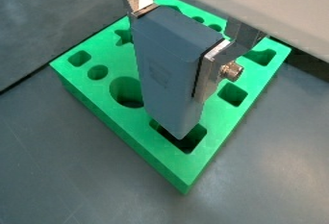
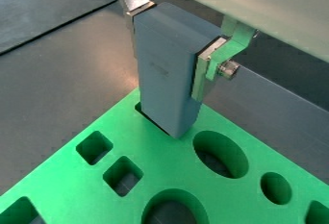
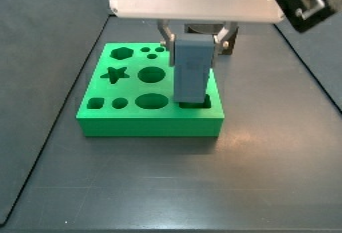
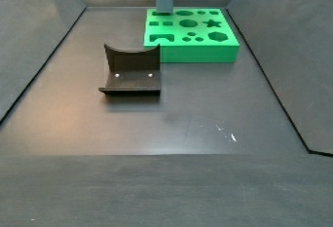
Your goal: Insert the rectangle object.
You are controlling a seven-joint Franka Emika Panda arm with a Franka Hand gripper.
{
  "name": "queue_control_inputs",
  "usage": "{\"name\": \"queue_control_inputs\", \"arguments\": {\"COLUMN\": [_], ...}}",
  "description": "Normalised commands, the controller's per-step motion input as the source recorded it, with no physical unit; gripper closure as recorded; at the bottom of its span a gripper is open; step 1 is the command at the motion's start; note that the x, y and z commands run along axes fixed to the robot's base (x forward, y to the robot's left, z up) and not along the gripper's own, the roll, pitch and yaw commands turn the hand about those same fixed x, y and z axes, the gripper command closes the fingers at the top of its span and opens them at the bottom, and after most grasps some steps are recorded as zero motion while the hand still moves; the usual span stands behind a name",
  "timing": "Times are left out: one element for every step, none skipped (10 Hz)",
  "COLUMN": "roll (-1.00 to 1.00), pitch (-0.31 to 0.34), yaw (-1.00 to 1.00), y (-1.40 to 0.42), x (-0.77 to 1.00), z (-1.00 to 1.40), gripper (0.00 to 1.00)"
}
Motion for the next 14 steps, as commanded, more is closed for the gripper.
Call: {"name": "queue_control_inputs", "arguments": {"roll": [0.0, 0.0, 0.1, 0.19, 0.15, 0.2, 0.24, 0.26, 0.22, 0.14, 0.08, 0.0, -0.03, -0.03], "pitch": [0.019, 0.011, 0.054, 0.034, 0.011, 0.016, 0.0, 0.003, 0.021, 0.0, 0.0, 0.0, -0.07, 0.007], "yaw": [-0.05, -0.01, 0.0, 0.0, 0.0, 0.02, 0.27, 0.28, 0.17, 0.0, -0.01, -0.03, 0.0, -0.02], "y": [-0.05, 0.0, 0.0, 0.0, -0.04, -0.02, 0.0, 0.0, 0.0, -0.03, -0.01, 0.0, 0.0, 0.05], "x": [0.19, 0.14, 0.03, 0.0, 0.13, 0.19, 0.03, 0.01, 0.02, 0.0, 0.0, 0.0, 0.0, 0.0], "z": [-0.21, -0.31, -0.48, -0.6, -0.61, -0.62, -0.51, -0.51, -0.53, -0.58, -0.59, -0.46, -0.17, 0.0], "gripper": [1.0, 1.0, 1.0, 1.0, 1.0, 1.0, 1.0, 1.0, 1.0, 1.0, 1.0, 1.0, 1.0, 1.0]}}
